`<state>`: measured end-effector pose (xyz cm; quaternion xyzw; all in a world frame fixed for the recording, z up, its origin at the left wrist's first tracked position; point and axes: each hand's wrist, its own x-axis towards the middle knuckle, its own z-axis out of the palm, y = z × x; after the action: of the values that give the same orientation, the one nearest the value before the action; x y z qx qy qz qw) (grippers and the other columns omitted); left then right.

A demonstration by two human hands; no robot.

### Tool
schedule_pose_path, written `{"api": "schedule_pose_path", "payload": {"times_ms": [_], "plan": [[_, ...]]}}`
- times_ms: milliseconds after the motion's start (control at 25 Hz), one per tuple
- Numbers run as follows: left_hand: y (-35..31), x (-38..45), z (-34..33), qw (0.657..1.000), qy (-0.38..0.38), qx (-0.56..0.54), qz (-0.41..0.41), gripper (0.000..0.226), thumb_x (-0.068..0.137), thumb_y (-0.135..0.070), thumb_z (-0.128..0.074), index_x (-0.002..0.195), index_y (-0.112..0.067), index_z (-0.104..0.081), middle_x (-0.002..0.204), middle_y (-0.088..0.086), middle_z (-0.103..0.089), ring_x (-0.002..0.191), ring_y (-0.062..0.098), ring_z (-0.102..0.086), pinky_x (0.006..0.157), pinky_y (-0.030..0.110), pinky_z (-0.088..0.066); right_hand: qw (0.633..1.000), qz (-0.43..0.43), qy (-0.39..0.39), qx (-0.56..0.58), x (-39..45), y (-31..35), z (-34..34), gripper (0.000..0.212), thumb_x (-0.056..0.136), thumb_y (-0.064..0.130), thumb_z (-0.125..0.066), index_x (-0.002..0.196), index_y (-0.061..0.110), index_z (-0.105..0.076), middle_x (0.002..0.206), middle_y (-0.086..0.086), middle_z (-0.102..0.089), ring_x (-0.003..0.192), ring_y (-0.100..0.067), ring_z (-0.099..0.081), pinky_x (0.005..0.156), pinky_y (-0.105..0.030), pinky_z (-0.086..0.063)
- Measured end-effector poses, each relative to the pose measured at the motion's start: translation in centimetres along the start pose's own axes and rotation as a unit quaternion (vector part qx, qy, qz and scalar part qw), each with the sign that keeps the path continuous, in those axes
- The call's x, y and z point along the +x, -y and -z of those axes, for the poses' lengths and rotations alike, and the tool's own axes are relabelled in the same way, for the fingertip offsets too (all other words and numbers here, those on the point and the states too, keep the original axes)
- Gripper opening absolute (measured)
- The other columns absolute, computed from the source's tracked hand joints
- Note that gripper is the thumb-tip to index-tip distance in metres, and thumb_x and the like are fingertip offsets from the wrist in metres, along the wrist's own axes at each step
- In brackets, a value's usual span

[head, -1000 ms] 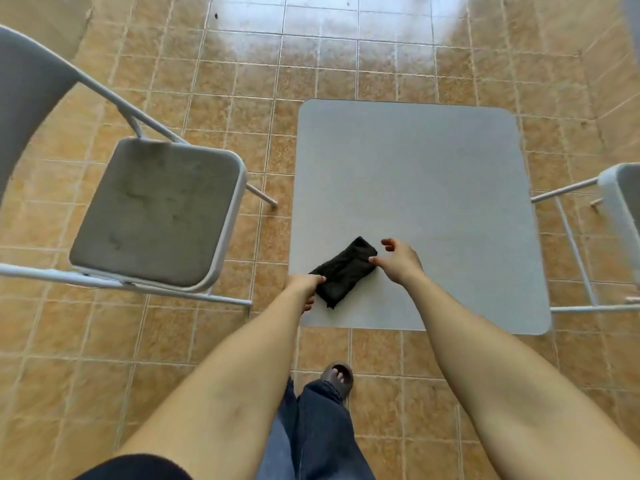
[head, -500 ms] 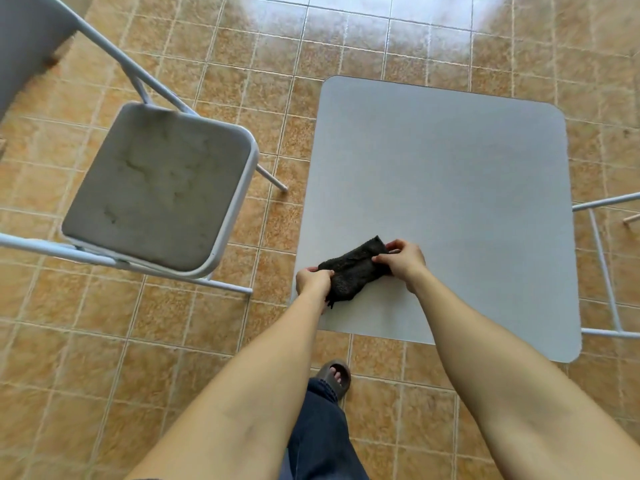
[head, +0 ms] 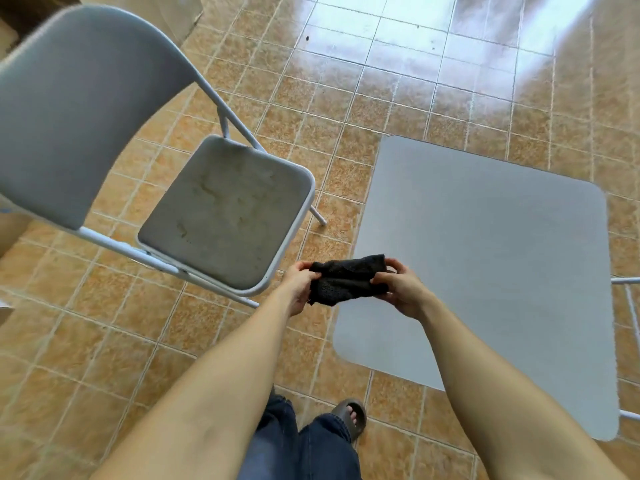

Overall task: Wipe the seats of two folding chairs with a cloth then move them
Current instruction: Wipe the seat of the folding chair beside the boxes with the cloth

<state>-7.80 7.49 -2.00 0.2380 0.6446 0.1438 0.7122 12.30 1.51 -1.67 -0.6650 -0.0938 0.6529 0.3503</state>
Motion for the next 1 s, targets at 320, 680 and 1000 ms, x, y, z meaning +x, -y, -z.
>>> {"api": "schedule_pose_path", "payload": {"times_ms": [320, 680, 1000], "plan": [[-6.9, -2.3, 11.6, 0.997, 0.012, -0.005, -0.073, 0.020, 0.094, -0.003, -0.051, 0.111, -0.014, -0.047, 0.080, 0.009, -0.059, 0.064, 0.019, -0.054, 0.041, 0.019, -0.039, 0.991, -0.006, 0.137, -0.006, -1.8, 4.5, -12.4, 0.034, 0.080, -0.005, -0.069, 0.113, -0.002, -0.061, 0.103, -0.020, -0.071, 0.088, -0.031, -0.072, 0.069, -0.036, -0.060], [-6.6, 2.0, 22.0, 0.977, -0.054, 0.011, -0.205, 0.026, 0.094, -0.001, -0.054, 0.119, -0.002, -0.053, 0.106, 0.013, -0.055, 0.091, 0.027, -0.058, 0.064, 0.029, -0.050, 0.952, 0.077, 0.214, -0.202, 5.5, 6.2, -22.5, 0.024, 0.084, -0.002, -0.066, 0.108, 0.001, -0.063, 0.104, -0.017, -0.069, 0.097, -0.030, -0.067, 0.084, -0.037, -0.059], [-4.8, 11.0, 24.8, 0.894, -0.159, 0.045, -0.417, 0.024, 0.085, 0.002, -0.061, 0.078, -0.020, -0.057, 0.080, 0.006, -0.059, 0.083, 0.023, -0.057, 0.082, 0.041, -0.053, 0.762, 0.491, 0.150, -0.395, 14.9, 3.8, -25.7, 0.033, 0.082, 0.000, -0.066, 0.100, 0.027, -0.072, 0.093, 0.004, -0.074, 0.082, 0.000, -0.068, 0.083, -0.024, -0.054]]}}
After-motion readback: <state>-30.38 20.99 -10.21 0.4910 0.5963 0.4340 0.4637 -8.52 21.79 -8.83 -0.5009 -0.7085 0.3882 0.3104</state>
